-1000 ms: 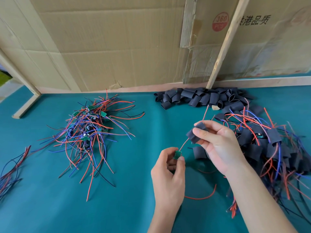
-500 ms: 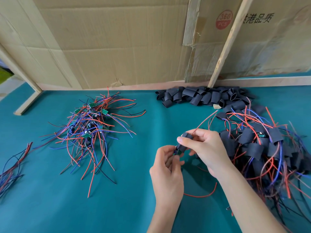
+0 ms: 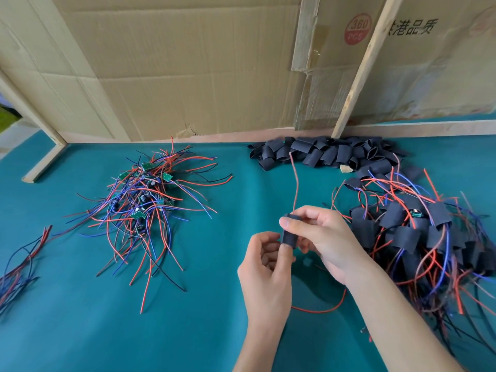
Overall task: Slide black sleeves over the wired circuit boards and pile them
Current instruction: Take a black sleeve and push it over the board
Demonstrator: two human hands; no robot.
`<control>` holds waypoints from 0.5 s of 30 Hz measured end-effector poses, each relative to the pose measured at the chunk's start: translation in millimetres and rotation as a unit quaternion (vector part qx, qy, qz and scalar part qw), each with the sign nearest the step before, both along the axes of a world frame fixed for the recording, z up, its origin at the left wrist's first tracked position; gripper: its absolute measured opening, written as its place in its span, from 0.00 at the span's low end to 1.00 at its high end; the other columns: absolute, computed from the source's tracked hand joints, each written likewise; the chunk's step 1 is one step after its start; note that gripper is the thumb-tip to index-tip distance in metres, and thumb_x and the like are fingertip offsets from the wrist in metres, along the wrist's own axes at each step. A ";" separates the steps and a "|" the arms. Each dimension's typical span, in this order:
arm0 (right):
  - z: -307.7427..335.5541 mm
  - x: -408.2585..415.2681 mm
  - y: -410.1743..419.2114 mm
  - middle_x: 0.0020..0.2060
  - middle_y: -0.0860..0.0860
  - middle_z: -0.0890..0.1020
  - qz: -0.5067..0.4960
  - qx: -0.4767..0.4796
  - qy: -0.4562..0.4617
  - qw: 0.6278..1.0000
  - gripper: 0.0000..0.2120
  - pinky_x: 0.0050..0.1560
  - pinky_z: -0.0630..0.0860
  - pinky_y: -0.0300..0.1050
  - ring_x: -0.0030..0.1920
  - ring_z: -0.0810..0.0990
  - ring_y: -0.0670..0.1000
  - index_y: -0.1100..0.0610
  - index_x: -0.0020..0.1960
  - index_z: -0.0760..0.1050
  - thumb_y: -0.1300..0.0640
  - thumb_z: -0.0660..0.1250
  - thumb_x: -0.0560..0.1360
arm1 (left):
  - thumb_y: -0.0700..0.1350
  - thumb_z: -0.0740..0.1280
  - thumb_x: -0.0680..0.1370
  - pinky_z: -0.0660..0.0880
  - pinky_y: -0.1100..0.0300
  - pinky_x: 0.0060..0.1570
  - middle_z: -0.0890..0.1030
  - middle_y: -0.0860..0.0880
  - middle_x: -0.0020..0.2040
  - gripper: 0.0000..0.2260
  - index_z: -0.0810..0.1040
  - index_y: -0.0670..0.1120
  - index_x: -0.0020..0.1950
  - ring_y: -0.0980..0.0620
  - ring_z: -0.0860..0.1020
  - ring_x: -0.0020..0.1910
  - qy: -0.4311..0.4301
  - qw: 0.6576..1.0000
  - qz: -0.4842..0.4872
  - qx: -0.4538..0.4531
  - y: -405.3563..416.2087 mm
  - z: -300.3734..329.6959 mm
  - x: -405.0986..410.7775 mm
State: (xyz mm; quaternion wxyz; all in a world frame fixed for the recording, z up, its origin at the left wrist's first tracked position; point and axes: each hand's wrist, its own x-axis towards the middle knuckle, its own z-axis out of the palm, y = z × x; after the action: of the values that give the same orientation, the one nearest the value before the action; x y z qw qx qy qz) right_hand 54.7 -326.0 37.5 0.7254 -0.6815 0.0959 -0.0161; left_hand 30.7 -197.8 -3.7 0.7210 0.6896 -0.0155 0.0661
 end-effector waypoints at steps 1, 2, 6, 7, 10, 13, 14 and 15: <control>2.4 0.1 -1.6 0.31 0.53 0.79 -0.022 0.018 -0.002 1.000 0.11 0.28 0.67 0.39 0.31 0.72 0.51 0.58 0.41 0.82 0.52 0.80 0.66 | 0.44 0.71 0.80 0.81 0.58 0.42 0.85 0.52 0.41 0.03 0.79 0.52 0.49 0.51 0.85 0.40 -0.001 1.000 -0.006 0.000 -0.3 0.2 -0.6; 5.3 0.0 -4.2 0.30 0.52 0.76 -0.043 0.027 -0.005 0.999 0.12 0.28 0.65 0.39 0.29 0.70 0.50 0.57 0.40 0.81 0.52 0.80 0.65 | 0.44 0.70 0.80 0.81 0.58 0.42 0.85 0.53 0.41 0.03 0.79 0.52 0.49 0.51 0.85 0.39 -0.001 1.000 -0.011 0.000 -0.8 0.3 -1.0; 23.2 -6.2 -26.8 0.31 0.49 0.76 -0.105 -0.017 -0.037 0.994 0.05 0.26 0.62 0.38 0.30 0.67 0.49 0.56 0.41 0.82 0.59 0.77 0.72 | 0.44 0.66 0.77 0.80 0.55 0.39 0.84 0.52 0.39 0.04 0.79 0.52 0.47 0.52 0.84 0.37 0.001 1.000 -0.017 0.002 -2.3 1.2 -0.3; 30.9 -10.2 -33.8 0.31 0.48 0.77 -0.113 -0.046 -0.044 0.992 0.03 0.25 0.63 0.36 0.30 0.68 0.48 0.56 0.42 0.83 0.58 0.77 0.72 | 0.43 0.65 0.76 0.80 0.57 0.38 0.84 0.52 0.39 0.05 0.78 0.52 0.47 0.52 0.84 0.36 -0.001 1.000 -0.018 0.003 -2.2 1.4 0.2; 60.5 -29.9 -59.9 0.30 0.43 0.81 -0.136 -0.153 -0.061 0.977 0.11 0.25 0.66 0.31 0.28 0.73 0.41 0.51 0.45 0.86 0.46 0.78 0.66 | 0.34 0.64 0.76 0.78 0.62 0.36 0.84 0.52 0.40 0.12 0.78 0.51 0.47 0.52 0.84 0.36 -0.005 1.000 -0.025 0.007 -1.7 0.0 1.5; 92.5 -53.7 -97.7 0.36 0.45 0.87 -0.175 -0.298 -0.016 0.938 0.24 0.33 0.71 0.38 0.30 0.78 0.39 0.42 0.51 0.86 0.30 0.76 0.60 | 0.38 0.63 0.75 0.76 0.64 0.35 0.84 0.52 0.39 0.10 0.78 0.52 0.46 0.53 0.83 0.36 -0.007 1.000 -0.024 0.000 -2.4 -0.7 2.4; 102.0 -62.8 -111.5 0.38 0.44 0.88 -0.199 -0.335 0.015 0.921 0.29 0.37 0.73 0.43 0.34 0.81 0.41 0.37 0.51 0.84 0.23 0.73 0.57 | 0.40 0.62 0.74 0.76 0.64 0.36 0.84 0.52 0.39 0.09 0.78 0.52 0.46 0.53 0.83 0.35 -0.008 1.000 -0.023 -0.004 -2.7 -0.7 2.4; 106.0 -70.9 -132.0 0.39 0.44 0.87 -0.226 -0.355 0.037 0.906 0.32 0.42 0.77 0.48 0.39 0.83 0.46 0.34 0.50 0.81 0.17 0.70 0.53 | 0.42 0.62 0.73 0.77 0.63 0.36 0.84 0.52 0.39 0.08 0.78 0.53 0.45 0.53 0.83 0.35 -0.008 1.000 -0.023 -0.010 -2.7 -1.0 2.3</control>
State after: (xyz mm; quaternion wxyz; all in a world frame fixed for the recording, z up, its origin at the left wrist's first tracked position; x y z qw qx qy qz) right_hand -16.2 -458.0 143.5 0.4084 -0.8539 0.2622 -0.1878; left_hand 33.0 -200.5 -4.7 0.7291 0.6812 -0.0368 0.0548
